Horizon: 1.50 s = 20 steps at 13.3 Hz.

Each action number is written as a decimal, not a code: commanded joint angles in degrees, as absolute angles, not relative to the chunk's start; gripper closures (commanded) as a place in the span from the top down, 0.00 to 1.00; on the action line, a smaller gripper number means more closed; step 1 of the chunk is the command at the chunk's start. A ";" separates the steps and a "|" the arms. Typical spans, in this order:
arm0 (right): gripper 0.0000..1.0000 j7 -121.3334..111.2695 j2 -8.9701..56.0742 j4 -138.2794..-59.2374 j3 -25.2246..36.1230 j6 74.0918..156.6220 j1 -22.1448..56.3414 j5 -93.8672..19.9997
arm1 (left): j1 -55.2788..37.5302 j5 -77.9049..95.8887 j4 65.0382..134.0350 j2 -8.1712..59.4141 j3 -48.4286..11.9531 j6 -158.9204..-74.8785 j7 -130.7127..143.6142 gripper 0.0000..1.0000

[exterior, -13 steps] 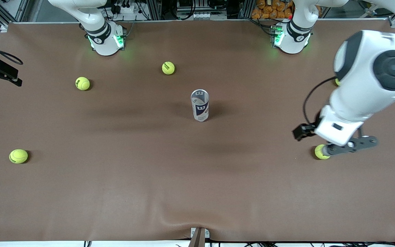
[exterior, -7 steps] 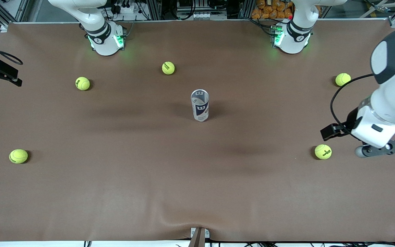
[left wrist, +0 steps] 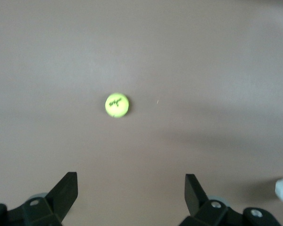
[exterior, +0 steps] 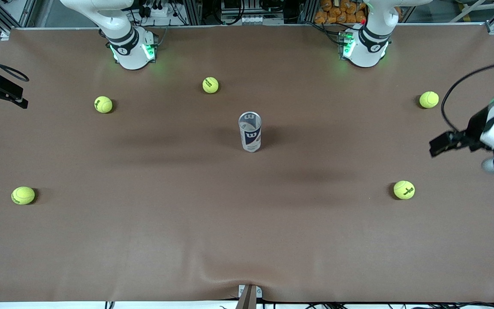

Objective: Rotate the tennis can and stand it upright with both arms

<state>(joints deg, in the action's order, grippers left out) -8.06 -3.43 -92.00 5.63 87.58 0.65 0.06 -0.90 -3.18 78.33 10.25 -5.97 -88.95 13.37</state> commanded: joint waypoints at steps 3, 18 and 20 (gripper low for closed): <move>1.00 -7.73 -4.39 -92.29 5.19 87.63 0.26 -1.32 | 0.26 1.32 86.03 0.19 -6.50 -86.57 8.63 1.00; 1.00 -10.11 -4.30 -87.80 5.45 85.26 1.05 -2.02 | 0.53 0.79 86.84 0.09 -5.10 -86.84 7.48 1.00; 1.00 -10.28 -4.57 -87.80 5.45 83.77 1.14 -1.50 | 0.53 1.23 86.92 -0.09 -3.61 -86.84 6.34 1.00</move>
<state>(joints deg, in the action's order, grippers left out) -9.69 -4.60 -88.95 5.35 85.54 1.35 -1.10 0.07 0.22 86.46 0.44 -4.51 -86.39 8.51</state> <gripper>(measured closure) 0.000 0.000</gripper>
